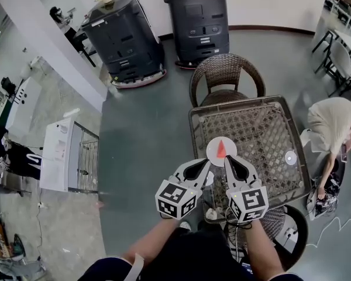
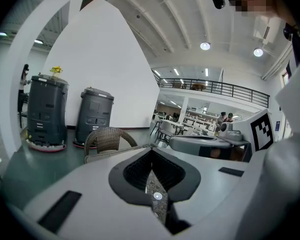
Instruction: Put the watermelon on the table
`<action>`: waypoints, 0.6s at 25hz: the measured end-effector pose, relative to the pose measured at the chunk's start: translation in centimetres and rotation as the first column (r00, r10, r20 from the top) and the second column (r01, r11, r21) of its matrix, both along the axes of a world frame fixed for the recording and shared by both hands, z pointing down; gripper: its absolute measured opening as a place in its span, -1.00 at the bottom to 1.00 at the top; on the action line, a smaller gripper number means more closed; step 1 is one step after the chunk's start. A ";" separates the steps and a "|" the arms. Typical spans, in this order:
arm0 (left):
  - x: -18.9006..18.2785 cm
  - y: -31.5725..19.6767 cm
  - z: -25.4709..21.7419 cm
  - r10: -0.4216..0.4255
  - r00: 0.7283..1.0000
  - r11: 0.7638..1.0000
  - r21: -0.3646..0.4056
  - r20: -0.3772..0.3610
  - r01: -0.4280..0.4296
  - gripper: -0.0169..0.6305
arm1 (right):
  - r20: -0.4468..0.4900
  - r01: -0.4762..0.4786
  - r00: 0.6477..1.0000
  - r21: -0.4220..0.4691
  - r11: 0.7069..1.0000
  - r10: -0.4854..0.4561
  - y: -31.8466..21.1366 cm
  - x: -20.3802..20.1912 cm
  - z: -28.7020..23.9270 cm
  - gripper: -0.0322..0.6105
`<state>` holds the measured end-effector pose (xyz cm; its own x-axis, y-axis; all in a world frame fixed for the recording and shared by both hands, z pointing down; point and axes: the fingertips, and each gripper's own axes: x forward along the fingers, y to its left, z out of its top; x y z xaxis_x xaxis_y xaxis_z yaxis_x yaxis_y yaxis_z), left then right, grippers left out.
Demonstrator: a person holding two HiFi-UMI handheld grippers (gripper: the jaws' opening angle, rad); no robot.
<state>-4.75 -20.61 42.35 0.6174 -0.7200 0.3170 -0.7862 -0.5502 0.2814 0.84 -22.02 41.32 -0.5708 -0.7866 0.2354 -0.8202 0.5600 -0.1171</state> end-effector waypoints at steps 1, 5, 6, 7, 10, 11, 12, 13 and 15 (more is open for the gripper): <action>0.0 0.1 0.0 -0.001 1.000 1.000 0.001 0.000 0.001 -0.93 | 0.004 0.000 1.000 0.001 1.000 0.000 0.1 0.0 -0.1 -0.89; -0.1 0.3 -0.2 -0.003 1.000 1.000 0.002 -0.003 0.003 -0.93 | 0.010 0.000 1.000 0.005 1.000 0.000 0.3 -0.1 -0.4 -0.89; -0.1 0.3 -0.3 -0.004 1.000 1.000 0.002 -0.004 0.004 -0.93 | 0.010 0.000 1.000 0.006 1.000 0.000 0.3 -0.1 -0.6 -0.89; -0.1 0.3 -0.3 -0.005 1.000 1.000 0.002 -0.005 0.005 -0.93 | 0.010 0.001 1.000 0.008 1.000 -0.001 0.3 -0.1 -0.7 -0.89; 0.1 0.1 -0.5 -0.008 1.000 1.000 0.004 -0.005 0.008 -0.93 | 0.013 0.002 1.000 0.014 1.000 -0.002 0.1 0.1 -1.0 -0.89; 0.2 0.1 -0.5 -0.009 1.000 1.000 0.005 -0.005 0.009 -0.93 | 0.014 0.003 1.000 0.015 1.000 -0.003 0.0 0.3 -1.1 -0.89; 0.3 0.1 -0.5 -0.010 1.000 1.000 0.005 -0.006 0.010 -0.93 | 0.014 0.003 1.000 0.017 1.000 -0.004 0.0 0.3 -1.1 -0.89; 0.3 0.1 -0.6 -0.011 1.000 1.000 0.006 -0.006 0.011 -0.93 | 0.015 0.005 1.000 0.019 1.000 -0.005 0.0 0.3 -1.2 -0.89; 0.2 0.1 -0.6 -0.012 1.000 1.000 0.009 -0.007 0.012 -0.93 | 0.016 0.008 1.000 0.023 1.000 -0.008 0.1 0.2 -1.3 -0.89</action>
<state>-4.55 -20.48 41.73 0.6109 -0.7299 0.3067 -0.7907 -0.5434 0.2820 1.09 -21.93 40.02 -0.5807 -0.7871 0.2081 -0.8137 0.5693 -0.1177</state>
